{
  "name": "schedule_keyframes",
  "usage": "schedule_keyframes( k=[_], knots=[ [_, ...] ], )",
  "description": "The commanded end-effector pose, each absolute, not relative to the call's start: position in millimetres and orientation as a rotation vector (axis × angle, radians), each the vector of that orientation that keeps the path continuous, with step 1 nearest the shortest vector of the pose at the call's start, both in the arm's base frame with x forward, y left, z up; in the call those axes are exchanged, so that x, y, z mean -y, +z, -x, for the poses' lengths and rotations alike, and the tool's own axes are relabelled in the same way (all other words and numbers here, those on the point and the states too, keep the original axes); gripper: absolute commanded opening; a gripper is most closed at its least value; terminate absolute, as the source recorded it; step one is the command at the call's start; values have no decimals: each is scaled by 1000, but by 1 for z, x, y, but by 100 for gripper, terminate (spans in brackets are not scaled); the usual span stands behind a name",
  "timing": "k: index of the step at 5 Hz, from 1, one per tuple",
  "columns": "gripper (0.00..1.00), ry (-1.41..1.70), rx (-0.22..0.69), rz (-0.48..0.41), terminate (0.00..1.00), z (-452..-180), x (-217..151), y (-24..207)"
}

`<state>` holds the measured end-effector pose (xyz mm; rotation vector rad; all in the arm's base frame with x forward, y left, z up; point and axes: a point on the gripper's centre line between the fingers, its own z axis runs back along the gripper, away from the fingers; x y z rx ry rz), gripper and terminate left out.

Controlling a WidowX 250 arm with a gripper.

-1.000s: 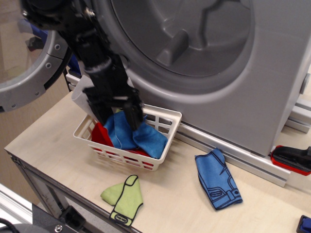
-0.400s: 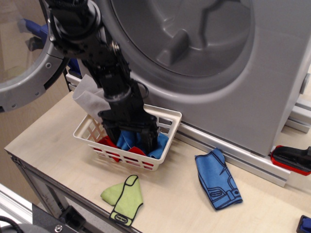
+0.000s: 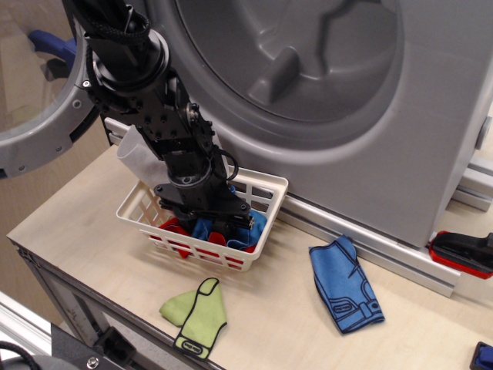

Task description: Put clothes in laundry machine

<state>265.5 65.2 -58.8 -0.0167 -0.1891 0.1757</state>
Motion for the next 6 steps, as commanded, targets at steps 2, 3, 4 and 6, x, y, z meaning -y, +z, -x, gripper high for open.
schedule_keyframes(
  k=[2, 3, 4, 6],
  knots=[
    [0, 207, 461, -35, 0, -282, -77, 80],
    [0, 218, 534, 12, 0, -283, -89, 126],
    [0, 210, 618, 74, 0, -300, -92, 155],
    [0, 220, 785, 142, 0, -369, -86, 177]
  ],
)
